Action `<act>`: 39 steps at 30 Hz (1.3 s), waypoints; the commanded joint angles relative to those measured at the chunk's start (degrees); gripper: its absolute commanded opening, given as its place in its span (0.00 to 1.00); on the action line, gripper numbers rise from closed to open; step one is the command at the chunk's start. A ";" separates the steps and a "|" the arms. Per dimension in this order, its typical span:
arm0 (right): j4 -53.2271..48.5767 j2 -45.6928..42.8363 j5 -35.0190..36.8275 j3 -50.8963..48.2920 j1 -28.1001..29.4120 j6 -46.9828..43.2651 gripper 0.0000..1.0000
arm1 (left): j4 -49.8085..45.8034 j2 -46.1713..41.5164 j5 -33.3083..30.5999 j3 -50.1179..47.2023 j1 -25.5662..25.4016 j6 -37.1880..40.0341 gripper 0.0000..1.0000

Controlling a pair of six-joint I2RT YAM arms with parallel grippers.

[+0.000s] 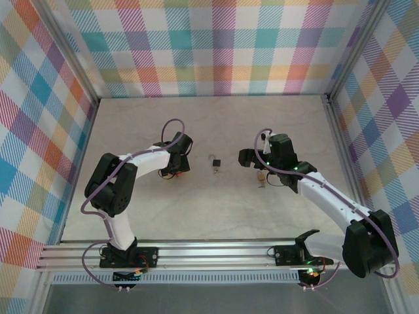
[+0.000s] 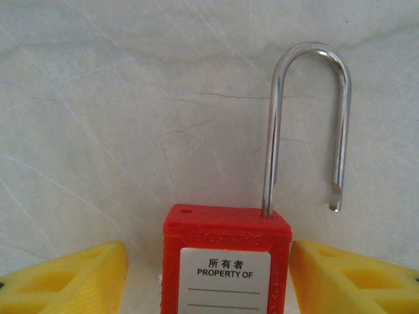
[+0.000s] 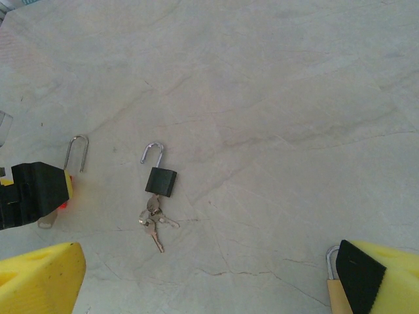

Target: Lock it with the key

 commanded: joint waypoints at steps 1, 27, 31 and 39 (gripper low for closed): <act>-0.34 0.27 0.54 1.97 0.52 -0.77 0.99 | -0.15 0.74 -1.09 -0.22 0.37 0.49 0.65; -0.31 0.52 1.02 2.18 1.27 -0.78 0.99 | 0.59 1.31 -0.88 -1.01 0.33 1.07 0.41; -0.30 0.62 1.08 2.22 1.48 -0.74 0.99 | 0.53 0.95 -0.96 -1.10 0.33 1.18 0.32; -0.30 0.70 1.12 2.31 1.75 -0.87 0.99 | -0.07 -3.82 -0.39 -2.34 -1.12 1.72 0.00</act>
